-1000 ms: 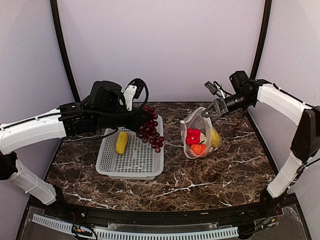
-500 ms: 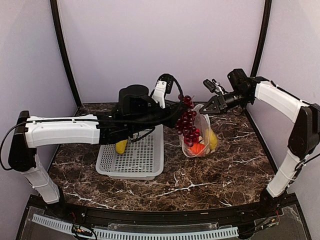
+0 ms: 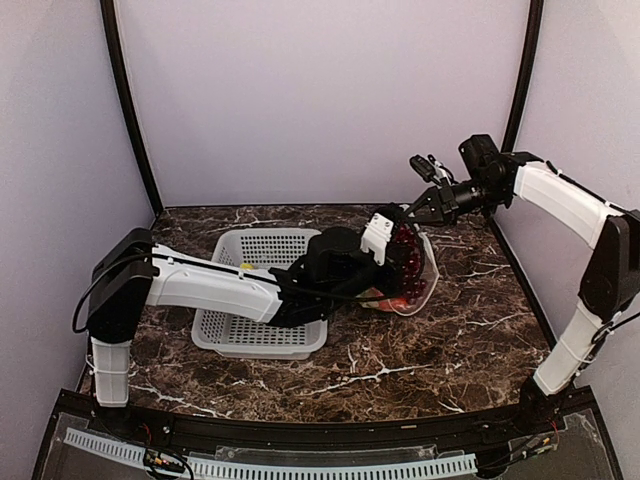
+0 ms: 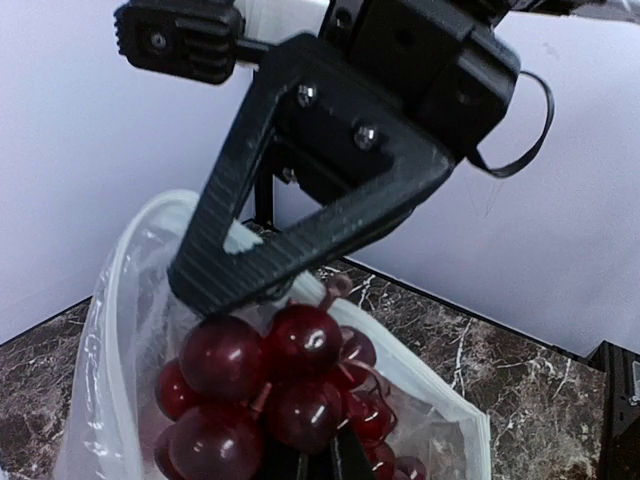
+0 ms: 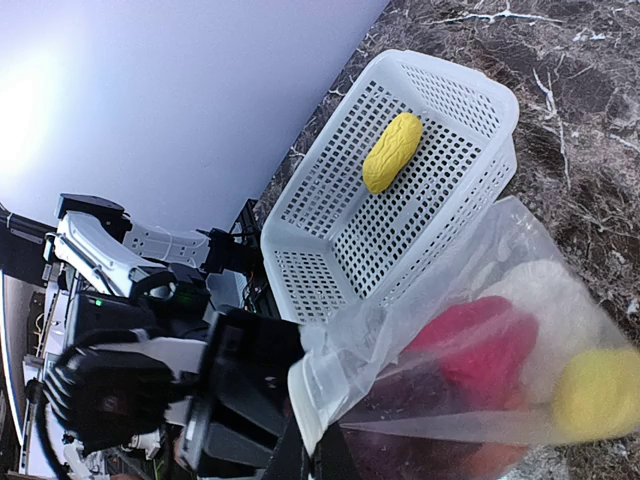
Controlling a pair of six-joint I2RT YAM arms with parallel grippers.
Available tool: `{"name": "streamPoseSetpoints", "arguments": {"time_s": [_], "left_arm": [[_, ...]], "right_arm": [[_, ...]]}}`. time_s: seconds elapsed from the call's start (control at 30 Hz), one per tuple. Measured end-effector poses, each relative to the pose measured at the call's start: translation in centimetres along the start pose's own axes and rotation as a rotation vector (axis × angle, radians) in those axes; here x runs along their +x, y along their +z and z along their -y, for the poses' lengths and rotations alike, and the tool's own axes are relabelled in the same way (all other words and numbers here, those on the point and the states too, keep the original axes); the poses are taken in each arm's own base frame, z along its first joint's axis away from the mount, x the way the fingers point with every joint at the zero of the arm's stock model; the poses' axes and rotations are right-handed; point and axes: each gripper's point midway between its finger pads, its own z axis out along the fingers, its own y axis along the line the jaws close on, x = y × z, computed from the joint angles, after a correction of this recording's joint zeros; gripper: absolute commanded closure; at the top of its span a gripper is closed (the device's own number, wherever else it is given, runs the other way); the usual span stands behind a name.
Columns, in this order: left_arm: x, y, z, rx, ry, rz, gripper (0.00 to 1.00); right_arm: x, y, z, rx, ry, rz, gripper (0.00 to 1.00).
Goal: Place the food in the zip-top bag and seal the zipper
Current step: Place the fake fruit in the zipper food storage bag.
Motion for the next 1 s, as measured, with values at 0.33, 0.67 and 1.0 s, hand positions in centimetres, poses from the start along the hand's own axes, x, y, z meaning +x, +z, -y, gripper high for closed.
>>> {"name": "streamPoseSetpoints", "arguments": {"time_s": [0.33,0.67,1.0], "left_arm": [[4.7,3.3,0.3,-0.029,0.066,-0.046,0.99],[1.5,3.4,-3.2,-0.280,0.051,0.033,0.99],[4.1,3.6,-5.3,-0.268,-0.192,0.016,0.56]], "right_arm": [[0.6,-0.1,-0.4,-0.015,0.025,0.003,1.00],[0.8,-0.2,-0.5,-0.008,-0.005,0.015,1.00],[0.5,-0.9,-0.5,0.079,-0.072,0.040,1.00]]}}
